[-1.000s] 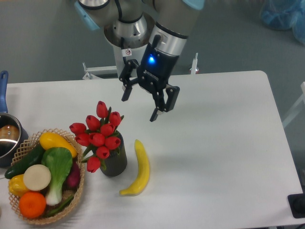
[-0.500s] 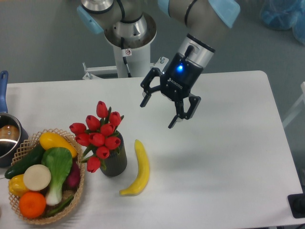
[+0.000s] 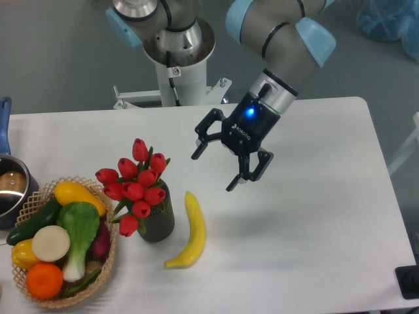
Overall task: Pick up the flowers from the vase
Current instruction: 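Move the open gripper toward the red tulips in the dark vase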
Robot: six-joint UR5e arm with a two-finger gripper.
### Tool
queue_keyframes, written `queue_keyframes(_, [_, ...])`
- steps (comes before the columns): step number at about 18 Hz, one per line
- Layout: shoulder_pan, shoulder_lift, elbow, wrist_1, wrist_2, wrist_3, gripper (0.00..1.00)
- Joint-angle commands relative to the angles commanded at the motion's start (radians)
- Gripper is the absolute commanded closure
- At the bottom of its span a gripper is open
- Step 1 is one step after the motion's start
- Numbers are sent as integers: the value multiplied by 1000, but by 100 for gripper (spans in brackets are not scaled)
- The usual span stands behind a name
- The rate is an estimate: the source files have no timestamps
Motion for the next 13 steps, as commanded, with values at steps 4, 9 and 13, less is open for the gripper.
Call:
queue_keyframes(4, [-26,-8,-41,0,-8,58,0])
queue_keyframes(9, [-29,9,-74,0,0,66,0])
queue_keyframes(13, [-29,11,-101,0,-5,126,0])
